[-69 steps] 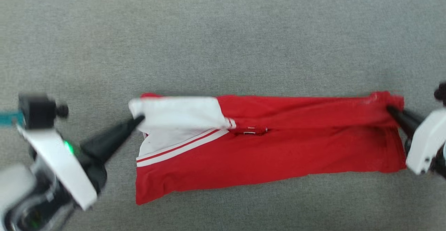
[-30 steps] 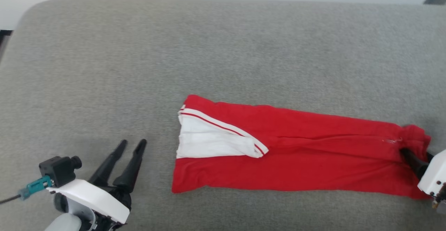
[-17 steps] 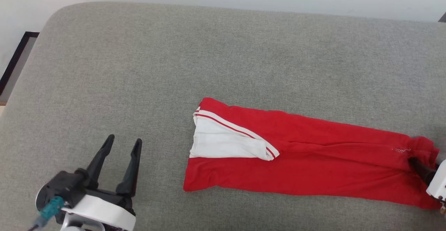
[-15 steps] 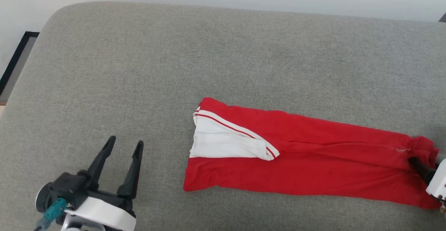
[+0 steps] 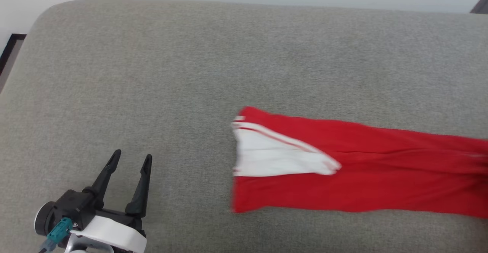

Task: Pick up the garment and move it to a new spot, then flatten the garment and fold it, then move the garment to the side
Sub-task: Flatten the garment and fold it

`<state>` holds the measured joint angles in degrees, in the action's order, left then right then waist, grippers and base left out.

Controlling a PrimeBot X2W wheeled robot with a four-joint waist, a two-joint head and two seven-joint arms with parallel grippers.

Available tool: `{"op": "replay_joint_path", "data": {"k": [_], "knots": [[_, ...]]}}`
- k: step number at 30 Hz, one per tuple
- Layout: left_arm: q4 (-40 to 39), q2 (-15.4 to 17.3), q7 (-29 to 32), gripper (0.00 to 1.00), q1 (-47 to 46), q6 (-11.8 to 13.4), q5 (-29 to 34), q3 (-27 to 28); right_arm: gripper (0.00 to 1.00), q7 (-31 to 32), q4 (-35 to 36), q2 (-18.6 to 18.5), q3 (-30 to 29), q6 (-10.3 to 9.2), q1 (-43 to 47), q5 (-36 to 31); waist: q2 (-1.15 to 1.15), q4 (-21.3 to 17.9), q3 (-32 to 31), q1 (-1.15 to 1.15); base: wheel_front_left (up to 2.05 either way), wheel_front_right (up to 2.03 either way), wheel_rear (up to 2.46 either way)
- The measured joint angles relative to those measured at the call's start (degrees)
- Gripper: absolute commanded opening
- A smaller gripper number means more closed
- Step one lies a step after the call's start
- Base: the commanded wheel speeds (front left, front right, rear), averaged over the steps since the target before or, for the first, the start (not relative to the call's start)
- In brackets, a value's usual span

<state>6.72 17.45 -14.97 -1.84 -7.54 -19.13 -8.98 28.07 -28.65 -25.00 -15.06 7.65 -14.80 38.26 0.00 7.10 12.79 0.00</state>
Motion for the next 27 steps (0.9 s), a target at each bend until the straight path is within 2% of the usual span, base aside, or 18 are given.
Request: {"op": "replay_joint_path", "data": {"k": [7, 9, 12, 15, 20, 27], "knots": [[-0.87, -0.34, 0.0, 1.0, 0.1, -0.01, 0.64, 0.81, 0.0, -0.58, 0.86, -5.66, -10.69, -0.14, 1.66, -1.23, 0.0, -1.25, -0.34, 0.0, 0.0, 0.0, 0.0], [-0.91, -0.41, -0.01, 1.0, 0.4, 0.0, 0.64, 1.22, 0.0, 0.23, 1.29, -5.98, -12.95, -0.15, 1.65, -2.15, 0.0, -1.69, -0.57, 0.0, 0.0, 0.0, 0.0], [-0.38, -0.71, 0.0, 1.0, 0.9, 0.0, 0.62, 1.3, 0.0, 2.29, 3.48, -5.28, -12.57, -0.16, 2.01, -3.22, 0.0, -2.01, -1.17, 0.0, 0.0, 0.0, 0.0], [0.38, -1.02, -0.01, 1.0, 1.13, 0.0, 0.46, 1.48, 0.0, 5.1, 7.66, -2.87, -9.28, -0.16, 2.32, -2.9, 0.0, -2.35, -1.84, 0.0, 0.0, 0.0, 0.0], [1.12, -1.63, -0.01, 1.0, 1.55, 0.0, 0.01, 1.37, 0.0, 10.65, 17.0, 1.26, 1.57, -0.16, 4.0, -1.35, 0.0, -2.79, -2.49, 0.0, 0.0, 0.0, 0.0], [1.09, -2.61, -0.01, 1.0, 1.48, 0.0, 0.09, 0.53, 0.0, 13.36, 27.84, 4.21, 16.92, -0.16, 3.24, 0.01, 0.0, -2.0, -2.52, 0.0, 0.0, 0.0, 0.0]]}}
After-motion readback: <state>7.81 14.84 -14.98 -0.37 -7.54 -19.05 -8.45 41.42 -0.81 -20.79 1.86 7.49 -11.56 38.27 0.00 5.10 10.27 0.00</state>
